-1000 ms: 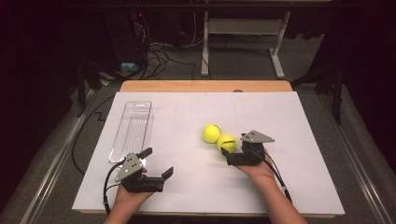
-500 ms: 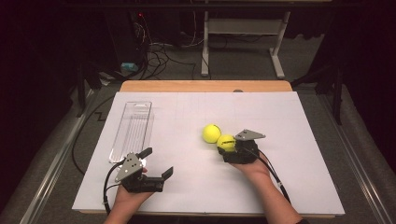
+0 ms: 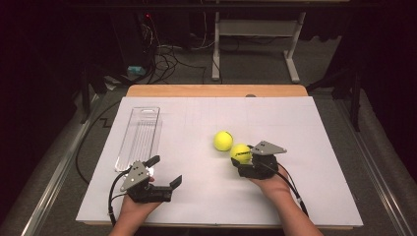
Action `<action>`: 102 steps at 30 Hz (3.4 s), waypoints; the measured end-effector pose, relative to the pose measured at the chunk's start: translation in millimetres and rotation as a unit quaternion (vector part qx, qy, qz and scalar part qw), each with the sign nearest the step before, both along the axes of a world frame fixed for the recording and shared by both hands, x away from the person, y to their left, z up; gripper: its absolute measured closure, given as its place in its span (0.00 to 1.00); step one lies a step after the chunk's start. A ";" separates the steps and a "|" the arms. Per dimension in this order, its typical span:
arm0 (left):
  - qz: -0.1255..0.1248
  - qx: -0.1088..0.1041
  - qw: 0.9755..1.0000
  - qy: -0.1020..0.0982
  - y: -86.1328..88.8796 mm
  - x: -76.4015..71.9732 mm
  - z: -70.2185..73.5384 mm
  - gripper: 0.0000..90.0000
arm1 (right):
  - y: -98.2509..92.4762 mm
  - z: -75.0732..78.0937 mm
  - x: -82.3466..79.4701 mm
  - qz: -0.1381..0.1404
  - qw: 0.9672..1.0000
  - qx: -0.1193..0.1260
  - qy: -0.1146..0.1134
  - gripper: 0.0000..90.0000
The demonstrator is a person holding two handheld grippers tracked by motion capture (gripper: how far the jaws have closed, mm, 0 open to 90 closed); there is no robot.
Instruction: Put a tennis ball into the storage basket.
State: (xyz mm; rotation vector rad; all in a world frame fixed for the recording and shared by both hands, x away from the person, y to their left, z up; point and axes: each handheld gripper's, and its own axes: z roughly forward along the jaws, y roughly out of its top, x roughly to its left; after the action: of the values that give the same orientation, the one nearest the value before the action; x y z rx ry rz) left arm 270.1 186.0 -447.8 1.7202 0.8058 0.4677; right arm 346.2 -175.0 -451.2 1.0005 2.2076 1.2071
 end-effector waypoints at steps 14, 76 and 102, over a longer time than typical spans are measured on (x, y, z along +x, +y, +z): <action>0.000 0.020 1.000 0.012 -7.6 -0.6 11.9 0.01 | -19.4 -14.7 -25.1 0.005 1.000 0.004 -0.009 0.29; -0.080 0.348 0.864 0.354 -87.8 69.1 76.4 0.01 | -0.2 -10.8 -33.4 0.051 0.998 0.034 -0.009 0.29; -0.120 0.352 0.859 0.350 -134.7 70.1 88.5 0.01 | 34.5 -11.9 -49.7 0.110 0.993 0.035 -0.016 0.29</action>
State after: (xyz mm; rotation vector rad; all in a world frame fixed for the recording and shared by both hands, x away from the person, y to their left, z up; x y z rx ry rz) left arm 340.3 51.3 -359.3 2.7186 0.9650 -0.0931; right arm 296.4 -140.4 -463.1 0.7732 2.3113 1.3937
